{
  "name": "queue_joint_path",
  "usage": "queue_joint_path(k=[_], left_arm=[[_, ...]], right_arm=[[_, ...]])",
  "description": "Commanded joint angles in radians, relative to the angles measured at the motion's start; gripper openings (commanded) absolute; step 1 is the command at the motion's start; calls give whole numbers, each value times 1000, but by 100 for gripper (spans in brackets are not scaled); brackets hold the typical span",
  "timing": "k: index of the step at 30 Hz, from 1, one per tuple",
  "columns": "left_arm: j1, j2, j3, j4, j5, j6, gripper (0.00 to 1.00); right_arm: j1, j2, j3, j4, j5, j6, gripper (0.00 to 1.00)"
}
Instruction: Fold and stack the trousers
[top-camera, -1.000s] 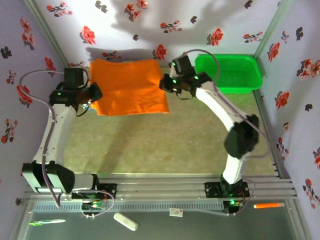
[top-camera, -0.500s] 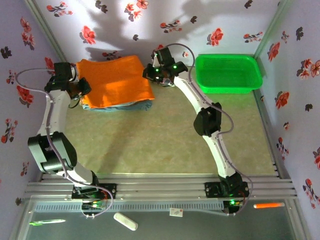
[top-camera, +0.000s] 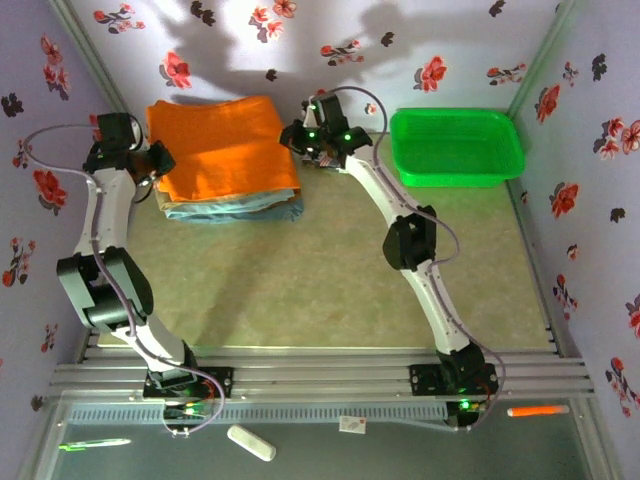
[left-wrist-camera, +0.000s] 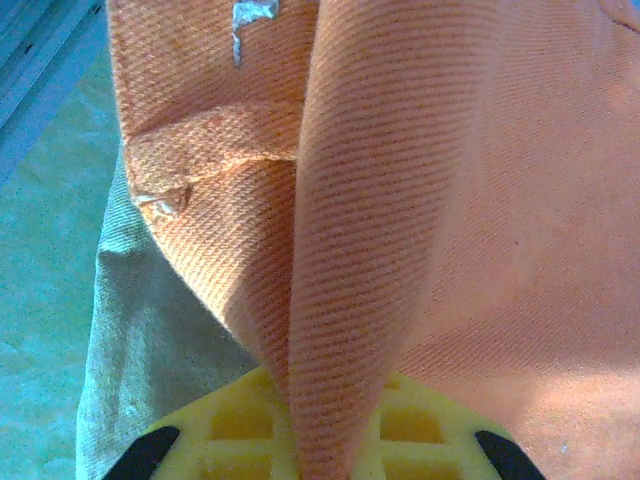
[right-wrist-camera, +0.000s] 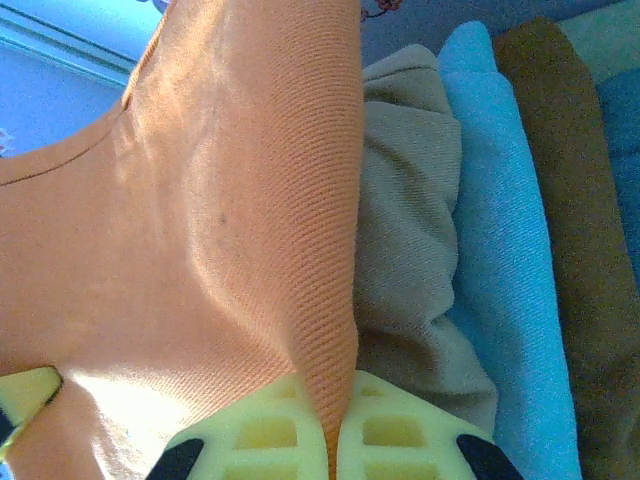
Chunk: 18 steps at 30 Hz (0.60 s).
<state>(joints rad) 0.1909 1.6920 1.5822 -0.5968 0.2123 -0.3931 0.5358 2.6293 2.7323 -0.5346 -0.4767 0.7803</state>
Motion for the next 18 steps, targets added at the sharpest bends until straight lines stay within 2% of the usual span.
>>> queue_joint_path(k=[1,2,3,4,5,10,15,18], left_arm=[[90,24,-85,157,-136,-81,0],[99,36,-120,202,-141,-95,15],[108,57,-139,227,-139,-107,44],[116,81,-139,223,-128,-115,61],[122,105,-126,203,-115,-118,69],[123,78,-129,180,-119,-97,91],[124,6,-58,23,-155,-52,95],[123,-105,-96,-30,-187,-70,95]], right_arm=[[-79,63,55,72,86,63,29],[-77,72,56,68,87,64,41],[-77,78,63,36,94,58,47],[-80,75,64,6,100,43,51],[-84,64,58,-15,97,23,54],[-102,-22,-10,-52,68,-20,56],[-102,-120,-60,-104,38,-58,55],[-101,-213,-153,-141,42,-101,55]])
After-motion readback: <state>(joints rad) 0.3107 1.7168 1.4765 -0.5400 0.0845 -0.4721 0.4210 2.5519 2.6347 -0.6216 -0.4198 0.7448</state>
